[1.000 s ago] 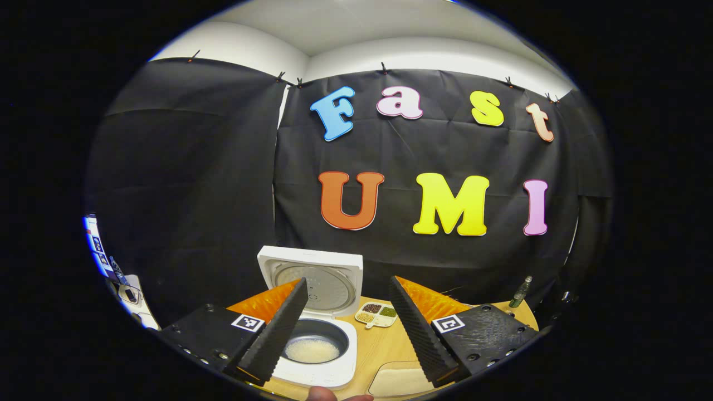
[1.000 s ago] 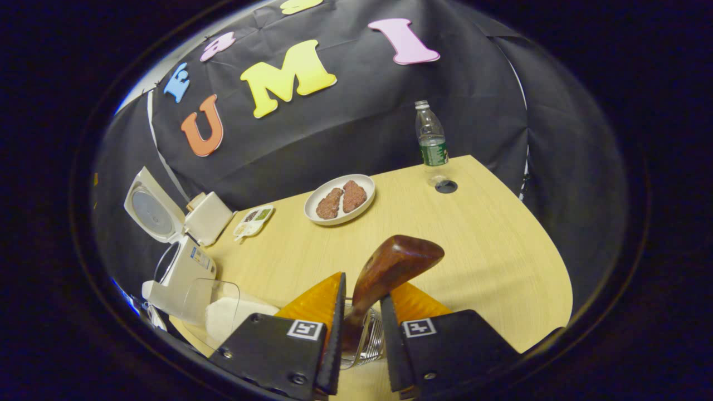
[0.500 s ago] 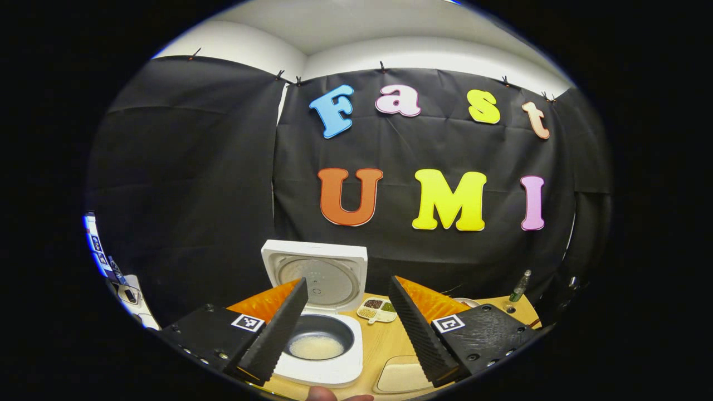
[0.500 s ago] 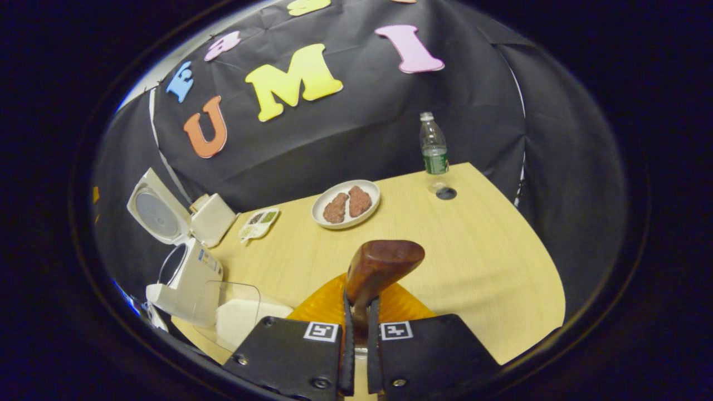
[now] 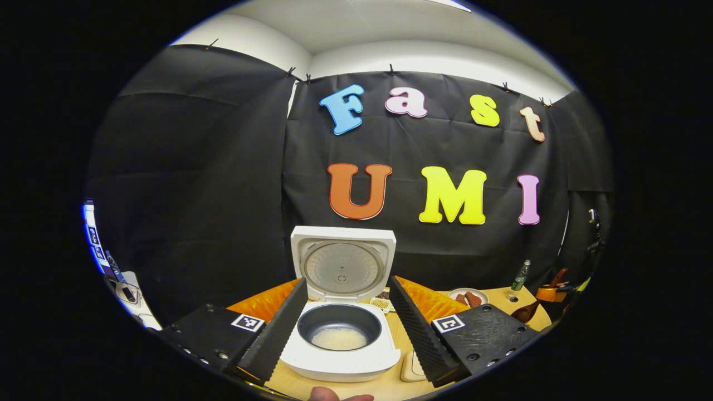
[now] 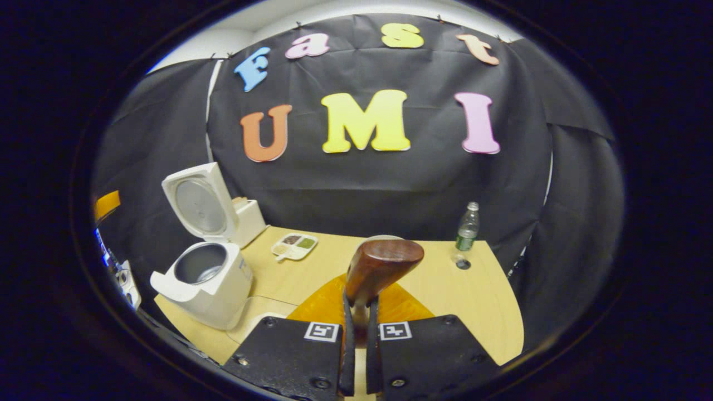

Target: Close the left gripper, press the button to open the rice cooker; take a wooden spoon from the chopstick holder with the right hand, scoop a spoonful of rice and pour it into the rice cooker, then put the wooden spoon back into the chopstick holder.

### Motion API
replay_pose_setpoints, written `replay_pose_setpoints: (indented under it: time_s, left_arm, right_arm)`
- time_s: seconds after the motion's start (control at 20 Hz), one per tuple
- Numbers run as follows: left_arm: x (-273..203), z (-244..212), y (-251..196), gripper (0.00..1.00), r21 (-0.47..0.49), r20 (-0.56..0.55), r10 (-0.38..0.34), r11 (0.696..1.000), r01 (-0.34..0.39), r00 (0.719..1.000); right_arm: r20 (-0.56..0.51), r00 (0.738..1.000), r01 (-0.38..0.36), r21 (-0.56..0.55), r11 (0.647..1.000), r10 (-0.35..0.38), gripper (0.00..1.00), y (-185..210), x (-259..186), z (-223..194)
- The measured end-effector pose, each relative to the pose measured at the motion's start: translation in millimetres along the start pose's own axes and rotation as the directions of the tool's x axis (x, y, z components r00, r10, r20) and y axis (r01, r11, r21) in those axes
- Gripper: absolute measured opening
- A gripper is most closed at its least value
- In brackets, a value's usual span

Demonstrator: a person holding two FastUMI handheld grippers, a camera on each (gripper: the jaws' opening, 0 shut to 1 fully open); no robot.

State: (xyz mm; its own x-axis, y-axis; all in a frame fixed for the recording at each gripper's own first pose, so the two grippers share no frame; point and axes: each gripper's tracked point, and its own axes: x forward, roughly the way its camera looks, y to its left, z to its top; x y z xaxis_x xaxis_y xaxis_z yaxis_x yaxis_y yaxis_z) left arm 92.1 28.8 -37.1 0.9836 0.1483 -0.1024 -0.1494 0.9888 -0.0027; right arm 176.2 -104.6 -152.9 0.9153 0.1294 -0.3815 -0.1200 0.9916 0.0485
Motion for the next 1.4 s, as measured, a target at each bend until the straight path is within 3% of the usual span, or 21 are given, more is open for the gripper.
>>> replay_pose_setpoints:
  time_s: [0.15,0.3,0.5,0.65,1.0,1.15,1.4]
  left_arm:
    - [-8,-4,22,0.94,0.006,-0.007,0.003,1.000,-0.003,1.000]
    - [-16,-8,47,0.94,0.016,-0.014,0.015,1.000,-0.015,1.000]
    - [-19,-18,69,0.94,0.011,-0.031,0.020,1.000,-0.020,0.999]
    - [-18,-25,80,0.94,0.008,-0.020,0.004,1.000,-0.004,1.000]
    - [-12,-33,98,0.94,-0.023,0.055,-0.102,0.994,0.103,0.993]
    - [-7,-37,112,0.94,-0.032,0.083,-0.123,0.992,0.126,0.989]
    - [-4,-38,130,0.94,-0.038,0.087,-0.113,0.992,0.117,0.990]
  right_arm:
    - [-0.031,0.999,-0.039,-0.059,0.997,0.038,0.13,51,9,-20]
    - [-0.088,0.996,-0.041,-0.152,0.988,0.028,0.13,78,24,-57]
    - [-0.120,0.992,0.003,-0.342,0.940,-0.047,0.13,94,49,-104]
    - [-0.146,0.981,0.056,-0.400,0.915,-0.124,0.13,89,61,-137]
    - [-0.168,0.960,0.138,-0.415,0.899,-0.225,0.13,103,75,-151]
    - [-0.218,0.951,0.124,-0.376,0.918,-0.218,0.13,120,79,-160]
    - [-0.240,0.941,0.168,-0.285,0.944,-0.240,0.13,136,82,-165]
